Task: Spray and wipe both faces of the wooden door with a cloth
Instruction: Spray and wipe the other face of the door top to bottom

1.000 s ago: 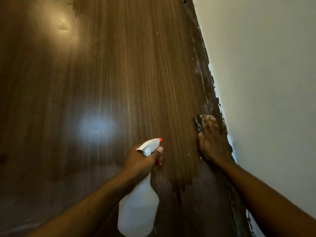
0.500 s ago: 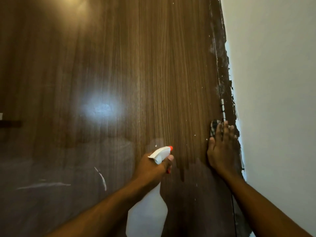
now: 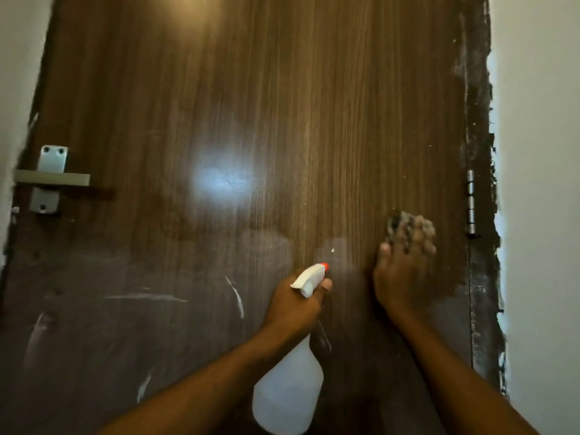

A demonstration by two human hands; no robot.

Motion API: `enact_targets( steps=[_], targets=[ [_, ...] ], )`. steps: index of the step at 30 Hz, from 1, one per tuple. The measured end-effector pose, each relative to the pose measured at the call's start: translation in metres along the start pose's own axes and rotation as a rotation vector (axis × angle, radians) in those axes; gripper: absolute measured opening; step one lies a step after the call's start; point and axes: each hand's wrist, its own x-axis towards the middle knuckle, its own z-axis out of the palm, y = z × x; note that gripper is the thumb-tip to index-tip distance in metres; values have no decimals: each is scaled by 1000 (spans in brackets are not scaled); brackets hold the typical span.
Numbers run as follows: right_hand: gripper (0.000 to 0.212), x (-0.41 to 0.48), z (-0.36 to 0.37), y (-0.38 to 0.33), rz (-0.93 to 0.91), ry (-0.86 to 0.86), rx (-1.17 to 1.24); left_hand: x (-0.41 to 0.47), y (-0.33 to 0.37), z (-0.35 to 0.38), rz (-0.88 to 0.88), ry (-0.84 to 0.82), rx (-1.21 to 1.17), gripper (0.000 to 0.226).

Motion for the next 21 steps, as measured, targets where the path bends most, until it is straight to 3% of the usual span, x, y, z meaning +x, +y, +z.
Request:
enact_targets(
  steps=[1,3,5,6,8,10,12,14,17,21],
  targets=[
    [53,-1,4,-27,-25,-37,36,2,2,-4,9,13,14,44],
    [52,-25,16,-60,-261,-71,30,2,6,-13,35,36,33,41],
    [56,-55,26,-54,-521,-98,-54,1,9,-23,62,35,45,39],
    [56,-67,26,-40,-566,-118,-66,-1,8,-29,63,36,62,40],
    [56,-84,20,-11,-555,-111,-49,-6,3,-44,27,50,100,45],
    [58,-80,12,-3,-395,-93,-42,-11,-4,-60,-8,73,119,48],
    [62,-59,11,-28,-171,-87,-40,-14,-7,-72,-19,86,123,50],
    [61,-42,14,-76,-118,-49,-12,-14,-4,-86,-14,95,122,50],
    [59,-54,31,-126,-331,-50,-9,-14,0,-104,-10,111,121,50],
    [57,-107,38,-99,-622,-134,-27,-20,0,-120,-43,155,117,50]
  ],
)
